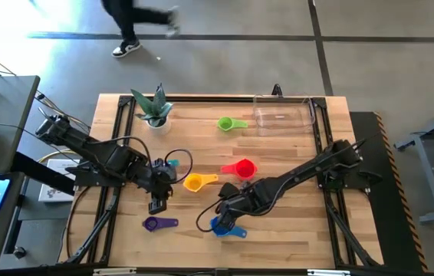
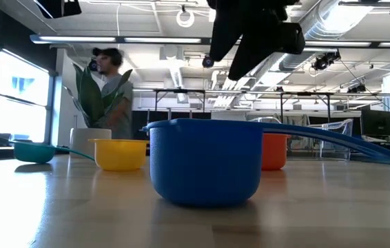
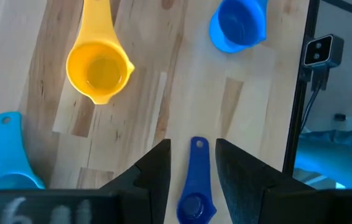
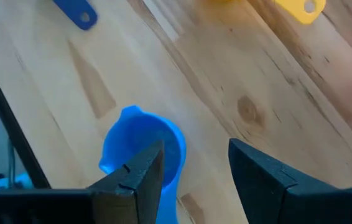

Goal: Nest measuring cups in basket
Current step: Stack the blue measuring cup on top of the red measuring cup

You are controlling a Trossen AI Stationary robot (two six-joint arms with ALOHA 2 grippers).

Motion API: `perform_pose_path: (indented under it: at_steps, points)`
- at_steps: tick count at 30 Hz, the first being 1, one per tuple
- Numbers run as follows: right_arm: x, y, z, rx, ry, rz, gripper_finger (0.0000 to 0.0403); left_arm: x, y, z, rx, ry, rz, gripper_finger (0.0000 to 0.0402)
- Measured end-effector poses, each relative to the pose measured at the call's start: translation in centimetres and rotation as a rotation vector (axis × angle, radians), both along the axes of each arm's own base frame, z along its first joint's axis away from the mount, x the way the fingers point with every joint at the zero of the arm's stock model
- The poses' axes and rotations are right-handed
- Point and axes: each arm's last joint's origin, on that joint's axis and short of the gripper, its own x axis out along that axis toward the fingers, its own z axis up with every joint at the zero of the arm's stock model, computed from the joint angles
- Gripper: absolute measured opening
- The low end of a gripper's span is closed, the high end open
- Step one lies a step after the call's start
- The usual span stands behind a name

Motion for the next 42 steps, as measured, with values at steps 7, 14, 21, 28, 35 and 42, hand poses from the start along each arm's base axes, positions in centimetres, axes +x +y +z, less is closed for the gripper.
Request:
perform_pose_path:
  at_steps: [7,14,21,28,35,42]
  points:
    - [1.1,0.5,-1.5,0.004,-0.021,0.031,0.0171,-0.3,-0.6,0.0,0.014,-0.008,-0.012,0.0115]
    - [1.4,1.2,-2.9,-0.004,-0.002,0.047,0.0171,-0.5,-1.0,0.0,0.030,-0.016,-0.030,0.0115]
    - [1.4,2.1,-4.6,-0.008,0.040,0.073,0.0171,-0.5,-1.1,0.0,0.033,-0.017,-0.035,0.0115]
    - [1.6,2.4,-6.0,-0.004,0.082,0.074,0.0163,-0.5,-1.1,0.0,0.043,-0.025,-0.019,0.0115]
    - [1.6,2.3,-6.1,0.007,0.085,0.040,0.0105,-0.4,-1.1,0.1,0.040,-0.031,-0.018,0.0115]
    - [1.6,2.3,-6.3,-0.001,0.087,0.042,0.0060,-0.4,-1.1,0.1,0.040,-0.032,-0.018,0.0115]
